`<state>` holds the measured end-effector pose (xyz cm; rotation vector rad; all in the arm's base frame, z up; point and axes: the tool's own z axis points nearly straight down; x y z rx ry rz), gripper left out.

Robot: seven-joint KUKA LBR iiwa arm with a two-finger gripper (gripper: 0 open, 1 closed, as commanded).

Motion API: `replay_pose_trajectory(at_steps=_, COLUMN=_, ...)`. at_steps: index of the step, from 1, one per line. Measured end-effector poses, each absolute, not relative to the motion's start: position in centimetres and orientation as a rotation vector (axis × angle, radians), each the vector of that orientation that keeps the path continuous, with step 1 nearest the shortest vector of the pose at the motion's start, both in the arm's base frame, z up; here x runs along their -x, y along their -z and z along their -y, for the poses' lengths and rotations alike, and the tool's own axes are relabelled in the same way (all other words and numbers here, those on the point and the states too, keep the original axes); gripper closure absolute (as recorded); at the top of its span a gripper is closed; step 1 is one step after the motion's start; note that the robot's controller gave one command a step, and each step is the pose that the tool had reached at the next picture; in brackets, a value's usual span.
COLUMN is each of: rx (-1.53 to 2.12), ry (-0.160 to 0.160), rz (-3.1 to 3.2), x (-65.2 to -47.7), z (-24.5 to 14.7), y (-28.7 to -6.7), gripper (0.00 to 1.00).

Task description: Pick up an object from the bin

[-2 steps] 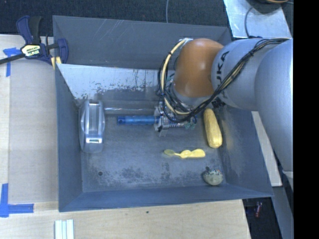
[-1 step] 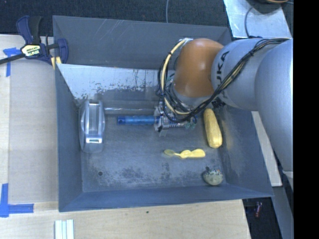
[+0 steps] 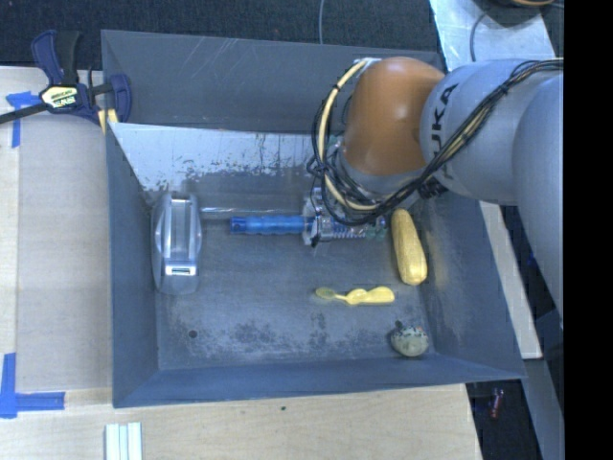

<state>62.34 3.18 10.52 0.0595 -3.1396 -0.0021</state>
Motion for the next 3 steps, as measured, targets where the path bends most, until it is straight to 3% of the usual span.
replay_pose_trajectory(at_steps=3, rx=-0.060, ry=0.002, rz=3.150, x=-62.6, z=-3.1, y=-22.7, gripper=1.00)
